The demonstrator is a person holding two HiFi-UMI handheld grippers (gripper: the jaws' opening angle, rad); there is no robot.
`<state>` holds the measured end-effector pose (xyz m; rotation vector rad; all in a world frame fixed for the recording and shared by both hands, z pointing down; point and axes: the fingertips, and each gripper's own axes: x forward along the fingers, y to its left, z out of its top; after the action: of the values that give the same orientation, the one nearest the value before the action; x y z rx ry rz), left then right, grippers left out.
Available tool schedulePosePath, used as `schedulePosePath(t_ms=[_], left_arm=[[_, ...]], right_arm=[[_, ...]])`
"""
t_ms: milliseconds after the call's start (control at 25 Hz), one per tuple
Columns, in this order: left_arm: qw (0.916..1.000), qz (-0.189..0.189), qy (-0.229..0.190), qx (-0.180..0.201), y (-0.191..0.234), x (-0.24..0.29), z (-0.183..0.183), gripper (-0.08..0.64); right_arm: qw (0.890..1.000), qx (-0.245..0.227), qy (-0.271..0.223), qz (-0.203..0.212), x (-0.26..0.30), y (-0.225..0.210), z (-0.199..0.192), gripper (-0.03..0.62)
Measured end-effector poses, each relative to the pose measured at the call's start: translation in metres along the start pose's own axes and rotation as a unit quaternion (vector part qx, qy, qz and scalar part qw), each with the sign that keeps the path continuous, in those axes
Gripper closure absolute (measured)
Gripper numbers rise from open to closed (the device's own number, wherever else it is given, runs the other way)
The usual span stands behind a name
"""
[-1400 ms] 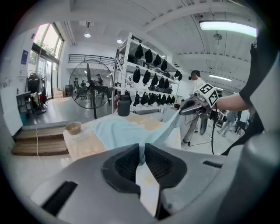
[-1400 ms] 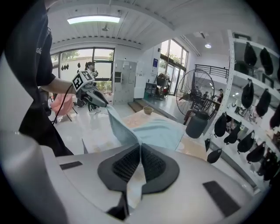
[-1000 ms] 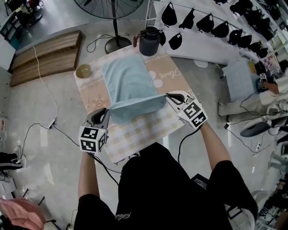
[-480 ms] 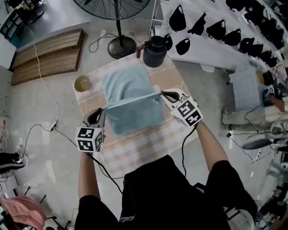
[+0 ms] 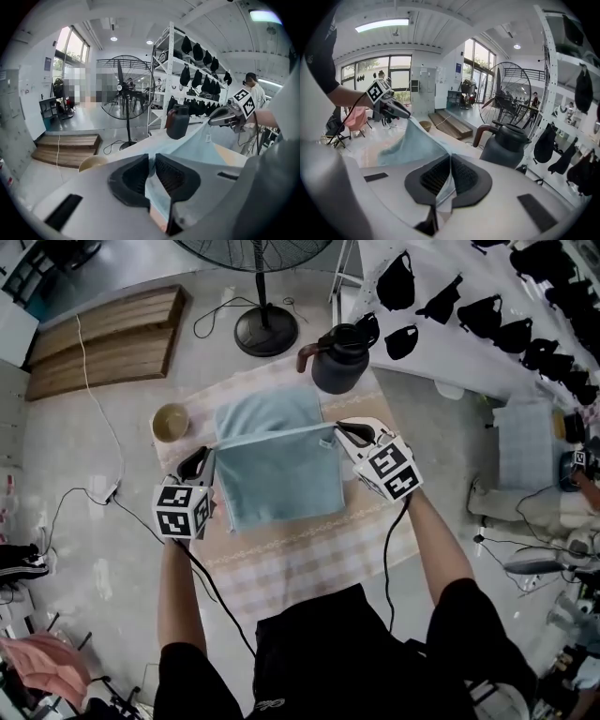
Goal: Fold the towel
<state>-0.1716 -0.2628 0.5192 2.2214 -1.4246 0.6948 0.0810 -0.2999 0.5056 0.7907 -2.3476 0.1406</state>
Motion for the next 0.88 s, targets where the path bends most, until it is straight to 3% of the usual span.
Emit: schedulePosePath(t_ms=[480,880], left_arm=[[0.9990,0.036,0.025,-0.004,0.049,0.085,0.006,0.511],[0.9983,0.044,0.033,-0.015,0.070,0.130,-0.003,0.511]], right_arm=[[1.000,0.026,0.008,-0.006,0.093,-0.064,-0.010,0.580],[0.999,0.040,0.012,-0.021,0.128,-0.079,-0.028,0.580]])
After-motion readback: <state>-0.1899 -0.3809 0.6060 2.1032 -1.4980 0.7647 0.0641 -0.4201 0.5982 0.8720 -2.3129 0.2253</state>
